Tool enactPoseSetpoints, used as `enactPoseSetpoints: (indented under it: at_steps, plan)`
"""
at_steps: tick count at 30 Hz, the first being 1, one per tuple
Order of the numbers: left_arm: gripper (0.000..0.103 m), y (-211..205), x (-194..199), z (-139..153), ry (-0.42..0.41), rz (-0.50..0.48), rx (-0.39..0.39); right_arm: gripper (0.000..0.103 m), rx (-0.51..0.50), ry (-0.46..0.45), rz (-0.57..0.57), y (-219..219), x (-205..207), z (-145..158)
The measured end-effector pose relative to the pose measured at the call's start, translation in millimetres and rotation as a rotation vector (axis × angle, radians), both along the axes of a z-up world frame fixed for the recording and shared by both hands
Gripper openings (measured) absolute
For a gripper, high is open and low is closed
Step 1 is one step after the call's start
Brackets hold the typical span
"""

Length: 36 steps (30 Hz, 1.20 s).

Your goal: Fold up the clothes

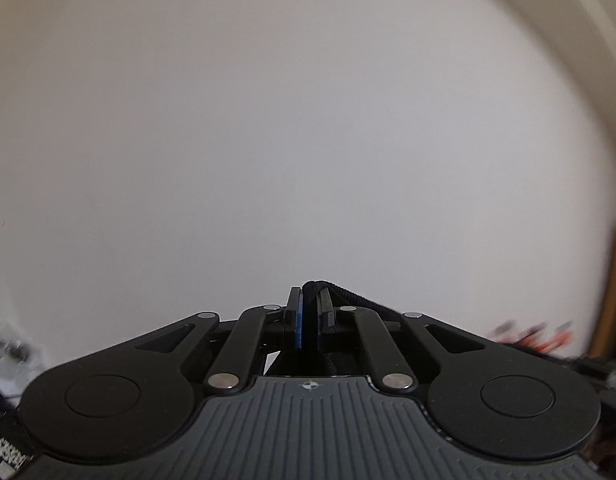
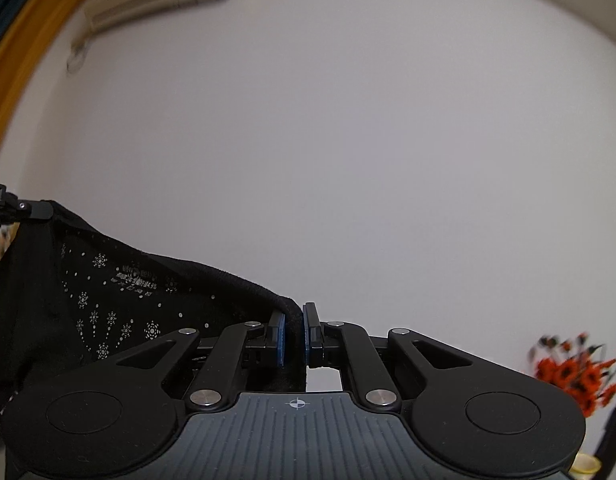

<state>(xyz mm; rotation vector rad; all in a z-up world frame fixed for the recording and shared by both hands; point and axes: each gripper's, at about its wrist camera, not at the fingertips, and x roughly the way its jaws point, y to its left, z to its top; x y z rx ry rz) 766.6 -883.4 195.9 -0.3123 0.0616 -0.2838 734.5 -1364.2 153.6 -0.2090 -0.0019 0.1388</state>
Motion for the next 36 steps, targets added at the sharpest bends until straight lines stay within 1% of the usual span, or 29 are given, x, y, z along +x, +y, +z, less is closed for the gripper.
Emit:
enactPoseSetpoints:
  at_steps: [2, 5, 7, 9, 11, 13, 15, 16, 17, 18, 19, 20, 21, 22, 23, 24, 25, 26, 27, 30, 31, 34, 36]
  plan:
    - [0.007, -25.0, 59.6, -32.7, 0.090, 0.044, 0.052, 0.008, -0.001, 0.069, -0.016, -10.4, 60.8, -25.0]
    - [0.007, -59.5, 146.4, -89.7, 0.242, 0.091, 0.118, 0.008, 0.050, 0.232, -0.035, -31.6, 158.6, -82.2]
    - [0.007, -80.8, 206.5, -142.2, 0.376, 0.113, 0.159, 0.007, 0.049, 0.329, -0.057, -40.3, 213.0, -123.5]
    - [0.007, -94.8, 253.6, -190.4, 0.501, 0.126, 0.174, 0.007, 0.022, 0.430, -0.080, -45.1, 265.1, -172.2]
    - [0.007, -102.5, 277.6, -225.8, 0.575, 0.143, 0.191, 0.007, 0.003, 0.506, -0.101, -48.0, 303.7, -214.9]
    - [0.007, -110.1, 301.5, -261.1, 0.649, 0.159, 0.208, 0.007, -0.005, 0.557, -0.116, -48.2, 333.1, -246.4]
    - [0.007, -111.0, 296.3, -280.7, 0.686, 0.165, 0.212, 0.007, -0.002, 0.599, -0.131, -52.0, 356.3, -274.4]
    - [0.008, -107.8, 302.9, -285.9, 0.706, 0.168, 0.219, 0.007, 0.006, 0.615, -0.140, -53.1, 365.5, -285.0]
    - [0.011, -104.5, 309.5, -291.2, 0.727, 0.171, 0.225, 0.007, 0.012, 0.627, -0.147, -53.2, 373.1, -293.2]
    - [0.020, -99.9, 317.6, -299.0, 0.750, 0.180, 0.227, 0.008, 0.018, 0.636, -0.154, -53.1, 379.0, -299.6]
    - [0.034, -101.9, 318.3, -303.9, 0.774, 0.180, 0.220, 0.010, 0.021, 0.648, -0.163, -51.1, 385.0, -303.7]
    - [0.043, -103.9, 318.9, -308.8, 0.797, 0.180, 0.212, 0.013, 0.024, 0.661, -0.174, -48.8, 391.1, -307.6]
    - [0.064, -97.8, 324.9, -309.2, 0.817, 0.181, 0.203, 0.027, 0.029, 0.670, -0.180, -48.3, 394.6, -310.3]
    - [0.075, -99.3, 322.7, -304.3, 0.824, 0.183, 0.201, 0.037, 0.036, 0.669, -0.196, -48.1, 396.0, -310.2]
    - [0.075, -100.8, 320.5, -299.4, 0.832, 0.184, 0.198, 0.055, 0.042, 0.665, -0.214, -47.8, 397.0, -309.8]
    - [0.075, -99.7, 316.5, -294.1, 0.821, 0.178, 0.199, 0.060, 0.057, 0.649, -0.224, -59.0, 397.8, -305.4]
    - [0.077, -96.3, 312.3, -288.4, 0.809, 0.170, 0.196, 0.061, 0.073, 0.630, -0.233, -71.9, 398.5, -300.5]
    - [0.079, -92.2, 307.4, -282.3, 0.800, 0.163, 0.187, 0.066, 0.092, 0.614, -0.237, -77.2, 393.3, -294.4]
    - [0.082, -85.3, 299.3, -274.2, 0.798, 0.142, 0.154, 0.069, 0.113, 0.602, -0.246, -81.0, 386.9, -287.7]
    - [0.082, -64.4, 274.9, -249.9, 0.792, 0.079, 0.056, 0.073, 0.188, 0.557, -0.266, -96.0, 363.5, -262.1]
    - [0.082, -58.3, 261.8, -239.9, 0.785, 0.056, 0.041, 0.073, 0.216, 0.543, -0.274, -101.6, 349.5, -249.2]
    - [0.082, -39.8, 219.2, -217.1, 0.739, 0.022, 0.055, 0.075, 0.310, 0.501, -0.307, -120.6, 297.0, -218.6]
    - [0.082, -25.8, 182.3, -202.7, 0.711, 0.004, 0.066, 0.075, 0.359, 0.464, -0.333, -130.3, 254.8, -196.6]
